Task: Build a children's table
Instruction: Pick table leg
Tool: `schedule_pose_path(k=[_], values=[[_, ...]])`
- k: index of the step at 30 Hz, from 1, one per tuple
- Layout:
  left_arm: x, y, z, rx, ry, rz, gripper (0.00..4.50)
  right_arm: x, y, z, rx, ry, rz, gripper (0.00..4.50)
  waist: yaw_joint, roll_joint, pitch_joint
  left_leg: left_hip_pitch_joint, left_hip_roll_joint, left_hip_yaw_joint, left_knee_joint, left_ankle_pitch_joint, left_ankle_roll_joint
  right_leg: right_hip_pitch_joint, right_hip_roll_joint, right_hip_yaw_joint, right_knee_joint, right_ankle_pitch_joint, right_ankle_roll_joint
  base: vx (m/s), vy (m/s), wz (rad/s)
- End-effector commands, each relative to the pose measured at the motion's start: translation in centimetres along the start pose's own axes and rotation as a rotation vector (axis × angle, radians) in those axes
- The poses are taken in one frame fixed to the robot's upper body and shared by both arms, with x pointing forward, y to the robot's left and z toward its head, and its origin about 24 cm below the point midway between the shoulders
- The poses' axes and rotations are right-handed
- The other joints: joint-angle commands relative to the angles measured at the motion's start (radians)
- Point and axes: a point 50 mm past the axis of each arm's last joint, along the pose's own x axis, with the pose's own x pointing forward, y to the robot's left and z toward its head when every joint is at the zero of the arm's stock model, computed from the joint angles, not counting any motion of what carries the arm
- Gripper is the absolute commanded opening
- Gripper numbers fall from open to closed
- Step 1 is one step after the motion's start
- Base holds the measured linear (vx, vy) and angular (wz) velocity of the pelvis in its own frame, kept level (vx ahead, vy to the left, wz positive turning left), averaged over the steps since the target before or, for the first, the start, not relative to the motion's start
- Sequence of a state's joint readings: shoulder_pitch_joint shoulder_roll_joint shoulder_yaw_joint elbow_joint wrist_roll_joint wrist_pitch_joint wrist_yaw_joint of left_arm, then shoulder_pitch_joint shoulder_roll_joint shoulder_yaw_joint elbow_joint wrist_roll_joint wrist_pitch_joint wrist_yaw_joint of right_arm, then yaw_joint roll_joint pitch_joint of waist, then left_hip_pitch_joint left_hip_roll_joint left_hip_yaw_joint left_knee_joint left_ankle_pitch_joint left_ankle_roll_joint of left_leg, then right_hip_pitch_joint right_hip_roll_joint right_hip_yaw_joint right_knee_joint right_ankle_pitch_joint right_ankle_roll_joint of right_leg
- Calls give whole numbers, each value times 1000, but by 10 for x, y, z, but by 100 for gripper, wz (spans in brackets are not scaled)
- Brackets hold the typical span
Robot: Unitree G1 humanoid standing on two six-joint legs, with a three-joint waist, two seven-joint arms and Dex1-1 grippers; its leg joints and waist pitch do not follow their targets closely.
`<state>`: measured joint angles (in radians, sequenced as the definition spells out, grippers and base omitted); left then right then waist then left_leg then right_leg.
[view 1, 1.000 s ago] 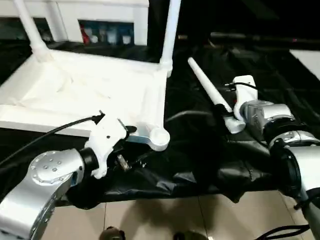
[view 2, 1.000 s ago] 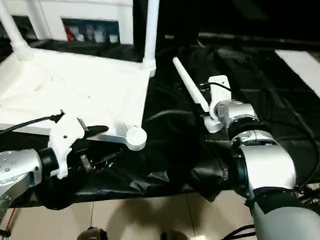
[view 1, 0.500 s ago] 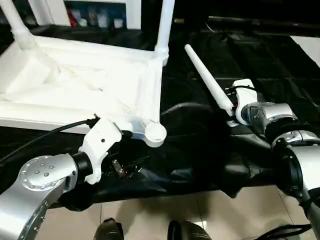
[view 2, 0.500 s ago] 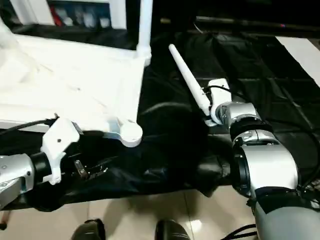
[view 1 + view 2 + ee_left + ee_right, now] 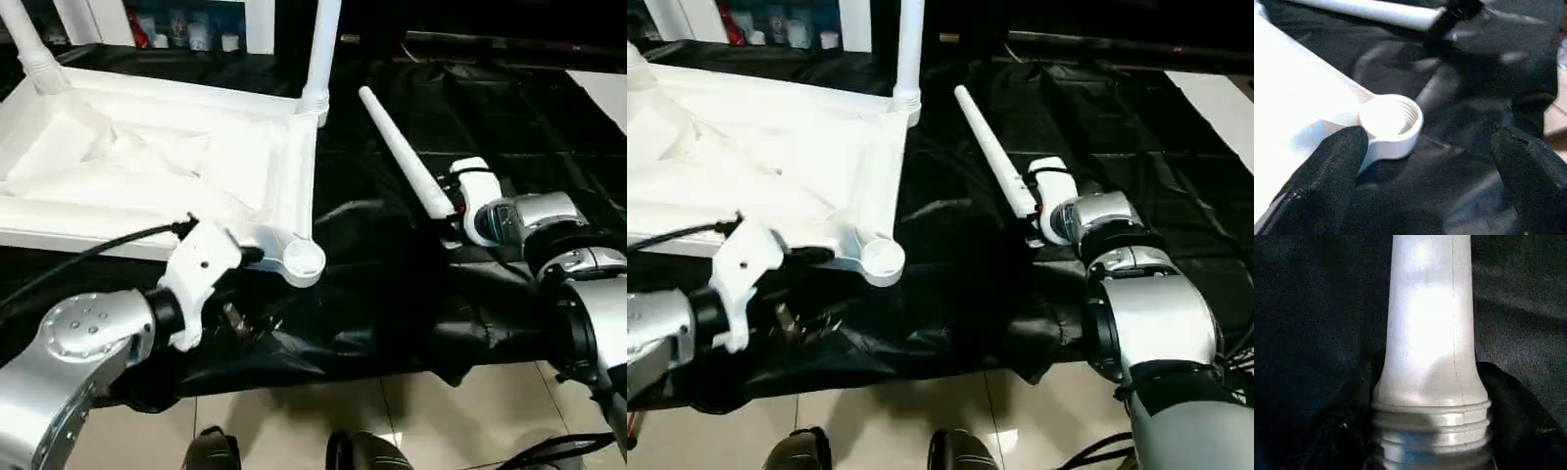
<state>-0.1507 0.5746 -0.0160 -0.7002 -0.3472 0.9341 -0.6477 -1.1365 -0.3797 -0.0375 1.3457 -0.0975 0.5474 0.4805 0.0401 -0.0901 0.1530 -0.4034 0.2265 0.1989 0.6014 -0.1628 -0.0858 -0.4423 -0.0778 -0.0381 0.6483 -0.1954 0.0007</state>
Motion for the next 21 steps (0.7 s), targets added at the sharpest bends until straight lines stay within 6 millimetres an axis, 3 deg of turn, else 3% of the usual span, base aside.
schedule_pose_path(k=[1, 2, 3, 4, 5, 6, 7, 8, 9, 10, 11, 12, 13, 14, 15, 16, 17, 18, 19, 21], values=[[3, 5, 2, 12, -12, 36, 450, -2, -11, -8, 70, 5, -30, 272, 7, 12, -110, 25, -6, 11, -46, 2, 24, 70, -27, 34, -42, 98, -271, 0, 0, 0], [5, 9, 3, 5, -22, 62, 450, -2, -12, -8, 91, -10, -35, 272, 8, 11, -110, 25, -7, 11, -46, 0, 27, 70, -27, 33, -42, 102, -272, 0, 0, 0], [7, 12, 4, 1, -31, 80, 450, -2, -13, -8, 105, -21, -38, 271, 11, 17, -122, 28, -7, 11, -43, 8, 27, 74, -28, 32, -40, 126, -279, 0, 0, 0], [9, 15, 5, -4, -45, 95, 450, -2, -13, -8, 117, -35, -39, 271, 16, 31, -133, 29, -7, 8, -39, 15, 24, 78, -28, 31, -34, 143, -286, 0, 0, 0], [12, 18, 5, -14, -59, 115, 450, -2, -14, -8, 140, -45, -33, 270, 19, 29, -136, 28, -8, 10, -37, 16, 27, 77, -26, 30, -35, 165, -293, 0, 0, 0], [19, 24, 7, -28, -91, 147, 450, -2, -15, -7, 175, -86, -24, 270, 28, 46, -143, 28, -9, 7, -36, -4, 26, 80, -29, 30, -32, 164, -297, 0, 0, 0], [20, 26, 7, -32, -98, 153, 450, -2, -15, -7, 184, -97, -20, 270, 29, 54, -141, 30, -10, 9, -36, -17, 24, 75, -27, 30, -38, 160, -296, 0, 0, 0], [20, 26, 7, -32, -98, 153, 450, -2, -15, -7, 184, -97, -20, 270, 27, 46, -142, 29, -9, 10, -35, -27, 22, 77, -25, 30, -39, 165, -299, 0, 0, 0], [28, 31, 8, -39, -117, 173, 450, -2, -15, -6, 223, -138, -16, 270, 30, 48, -146, 25, -9, 6, -35, -44, 22, 82, -28, 28, -36, 150, -301, 0, 0, 0], [36, 36, 10, -43, -136, 192, 450, -1, -16, -5, 268, -184, -18, 270, 33, 85, -143, 32, -12, 6, -34, -94, 15, 71, -28, 27, -50, 104, -293, 0, 0, 0], [40, 39, 11, -46, -147, 201, 450, -1, -17, -5, 294, -212, -20, 270, 33, 72, -146, 30, -12, 5, -35, -136, 9, 79, -27, 27, -52, 63, -291, 0, 0, 0], [49, 41, 13, -59, -170, 204, 450, -1, -20, -2, 362, -301, -35, 270, 39, 84, -149, 29, -11, 0, -35, -148, 2, 81, -30, 25, -49, 38, -288, 0, 0, 0], [51, 42, 13, -66, -178, 206, 450, -1, -20, -1, 381, -338, -30, 270, 41, 82, -149, 32, -10, 4, -36, -183, 1, 74, -33, 27, -62, -20, -271, 0, 0, 0], [55, 43, 15, -77, -191, 208, 450, -2, -20, 1, 408, -394, -18, 270, 44, 99, -152, 32, -11, 1, -34, -194, -4, 76, -35, 26, -60, -37, -268, 0, 0, 0], [60, 44, 16, -89, -205, 212, 450, -3, -21, 2, 434, -452, -7, 270, 44, 94, -156, 29, -12, 2, -33, -201, -3, 77, -34, 26, -64, -61, -259, 0, 0, 0], [67, 44, 19, -114, -225, 199, 450, -4, -20, 4, 480, -549, 39, 270, 45, 105, -158, 31, -12, 1, -33, -203, -3, 75, -33, 24, -65, -70, -256, 0, 0, 0], [72, 43, 21, -131, -238, 189, 450, -6, -21, 5, 512, -615, 66, 270, 43, 98, -159, 28, -14, 3, -34, -224, 11, 74, -32, 23, -77, -124, -235, 0, 0, 0], [78, 41, 24, -152, -251, 158, 450, -6, -20, 3, 550, -649, 107, 270, 44, 100, -162, 28, -13, 1, -33, -220, 12, 74, -33, 22, -75, -137, -232, 0, 0, 0], [84, 39, 27, -174, -267, 133, 450, -7, -17, 1, 583, -695, 163, 270, 42, 110, -162, 27, -15, 1, -34, -214, 19, 72, -30, 21, -80, -151, -228, 0, 0, 0], [93, 38, 32, -213, -291, 97, 450, -11, -9, -1, 601, -781, 280, 270, 43, 114, -165, 25, -15, -2, -34, -208, 26, 75, -29, 20, -82, -153, -216, 0, 0, 0]])
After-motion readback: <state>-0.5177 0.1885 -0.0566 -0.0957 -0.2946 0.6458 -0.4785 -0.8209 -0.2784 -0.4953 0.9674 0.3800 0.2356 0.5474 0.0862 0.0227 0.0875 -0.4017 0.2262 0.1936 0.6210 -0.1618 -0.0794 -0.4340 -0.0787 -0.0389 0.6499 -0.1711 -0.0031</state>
